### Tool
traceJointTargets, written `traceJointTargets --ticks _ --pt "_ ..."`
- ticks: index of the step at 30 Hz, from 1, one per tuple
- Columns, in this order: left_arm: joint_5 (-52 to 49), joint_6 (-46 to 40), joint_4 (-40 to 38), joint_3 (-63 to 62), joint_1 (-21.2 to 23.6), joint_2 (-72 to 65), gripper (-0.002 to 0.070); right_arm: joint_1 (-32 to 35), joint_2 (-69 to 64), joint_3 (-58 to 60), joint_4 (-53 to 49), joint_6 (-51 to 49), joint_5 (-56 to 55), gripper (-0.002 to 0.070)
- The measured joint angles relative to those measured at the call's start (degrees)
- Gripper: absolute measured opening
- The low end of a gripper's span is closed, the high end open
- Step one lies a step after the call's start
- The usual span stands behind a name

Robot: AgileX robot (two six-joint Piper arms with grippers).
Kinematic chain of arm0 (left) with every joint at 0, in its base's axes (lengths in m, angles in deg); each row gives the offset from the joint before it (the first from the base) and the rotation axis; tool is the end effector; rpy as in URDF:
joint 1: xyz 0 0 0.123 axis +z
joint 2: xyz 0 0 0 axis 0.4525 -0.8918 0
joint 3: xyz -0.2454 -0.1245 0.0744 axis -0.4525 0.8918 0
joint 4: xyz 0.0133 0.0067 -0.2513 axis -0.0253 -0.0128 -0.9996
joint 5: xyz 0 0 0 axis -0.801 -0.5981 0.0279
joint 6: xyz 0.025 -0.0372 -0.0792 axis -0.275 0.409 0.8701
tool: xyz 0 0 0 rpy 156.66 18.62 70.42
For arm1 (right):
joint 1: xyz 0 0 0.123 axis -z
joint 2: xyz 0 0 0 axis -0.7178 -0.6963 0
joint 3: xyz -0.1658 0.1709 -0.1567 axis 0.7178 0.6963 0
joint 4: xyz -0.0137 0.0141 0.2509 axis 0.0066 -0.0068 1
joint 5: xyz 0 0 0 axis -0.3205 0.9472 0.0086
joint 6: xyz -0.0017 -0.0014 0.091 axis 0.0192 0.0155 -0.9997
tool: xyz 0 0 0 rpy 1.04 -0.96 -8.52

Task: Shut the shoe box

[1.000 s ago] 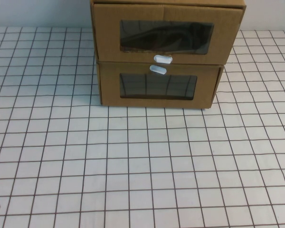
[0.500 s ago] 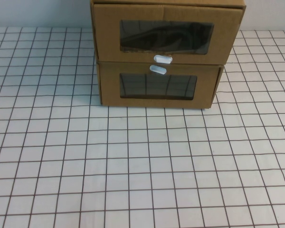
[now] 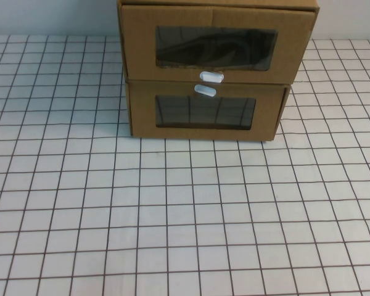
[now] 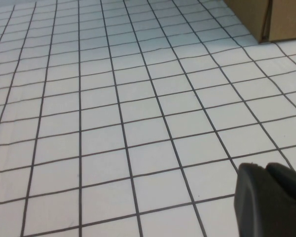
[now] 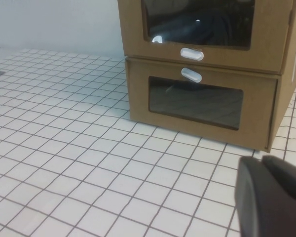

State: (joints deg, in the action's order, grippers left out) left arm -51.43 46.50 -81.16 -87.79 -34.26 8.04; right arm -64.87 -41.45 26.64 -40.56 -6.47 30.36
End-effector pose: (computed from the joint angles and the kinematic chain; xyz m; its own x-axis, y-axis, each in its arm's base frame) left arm 0.0519 -0.0073 0.1712 -0.2834 0.1321 -0.9498 0.1617 0.9829 0.0885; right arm 0.0246 0.0273 0.2667 -0.0924 -0.0211 -0.9955 -0.5029 0.8639 0.0284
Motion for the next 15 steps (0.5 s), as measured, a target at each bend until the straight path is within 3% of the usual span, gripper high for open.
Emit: traceJointTargets --ticks 11,15 --pt "0.00 0.00 0.00 0.00 0.00 0.00 -0.0005 1.15 0.00 1.49 -3.83 -0.67 -1.53 -0.0014" --pt "0.00 0.00 0.00 0.00 0.00 0.00 -0.0005 5.18 0.61 5.66 -11.32 -9.22 -2.39 -0.0014"
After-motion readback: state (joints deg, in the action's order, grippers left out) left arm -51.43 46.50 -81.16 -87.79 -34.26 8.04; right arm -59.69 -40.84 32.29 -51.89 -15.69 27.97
